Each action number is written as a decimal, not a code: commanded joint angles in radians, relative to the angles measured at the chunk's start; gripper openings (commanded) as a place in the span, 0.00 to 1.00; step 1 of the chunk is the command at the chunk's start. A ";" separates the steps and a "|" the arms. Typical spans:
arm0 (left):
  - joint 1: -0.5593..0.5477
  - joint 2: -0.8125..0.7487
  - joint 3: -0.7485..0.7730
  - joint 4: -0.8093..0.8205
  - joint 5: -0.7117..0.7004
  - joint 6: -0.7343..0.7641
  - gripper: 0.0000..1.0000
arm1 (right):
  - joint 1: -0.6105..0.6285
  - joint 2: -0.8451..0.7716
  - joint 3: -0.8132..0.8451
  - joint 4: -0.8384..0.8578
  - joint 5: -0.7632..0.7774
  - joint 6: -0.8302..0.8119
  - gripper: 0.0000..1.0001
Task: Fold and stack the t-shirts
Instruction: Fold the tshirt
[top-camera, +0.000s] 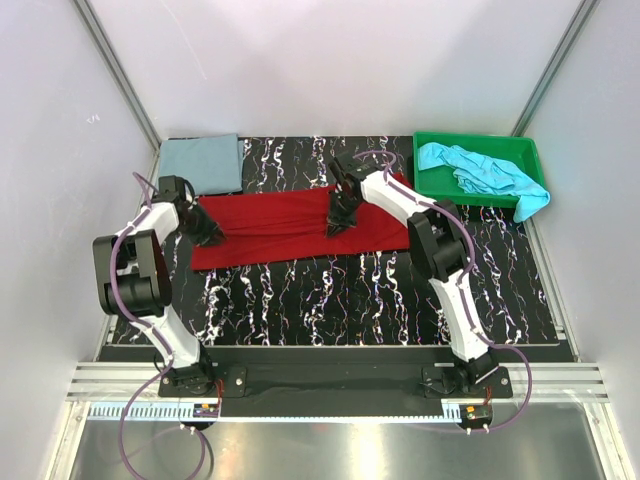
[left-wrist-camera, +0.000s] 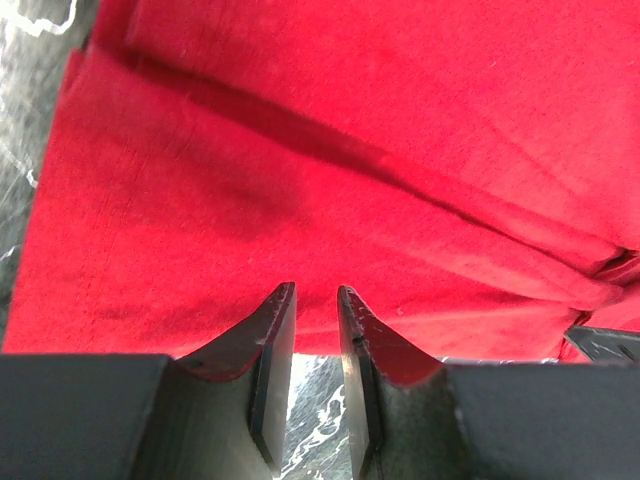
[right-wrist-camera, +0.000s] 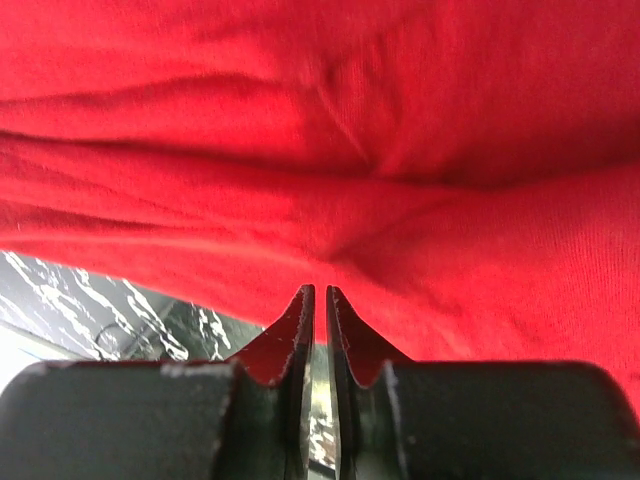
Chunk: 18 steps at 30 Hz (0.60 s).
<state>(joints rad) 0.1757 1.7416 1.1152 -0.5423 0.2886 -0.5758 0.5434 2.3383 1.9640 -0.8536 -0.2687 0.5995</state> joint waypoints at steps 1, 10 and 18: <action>0.004 0.021 0.070 0.035 0.038 0.007 0.28 | 0.006 0.019 0.078 0.031 0.037 0.014 0.15; 0.008 0.027 0.075 0.030 0.047 0.002 0.27 | 0.003 0.082 0.159 0.027 0.062 0.019 0.15; 0.019 -0.010 0.067 0.028 0.057 -0.002 0.27 | 0.000 0.138 0.236 0.010 0.106 0.025 0.15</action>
<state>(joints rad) 0.1852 1.7699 1.1625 -0.5293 0.3195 -0.5762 0.5434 2.4641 2.1407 -0.8429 -0.2226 0.6186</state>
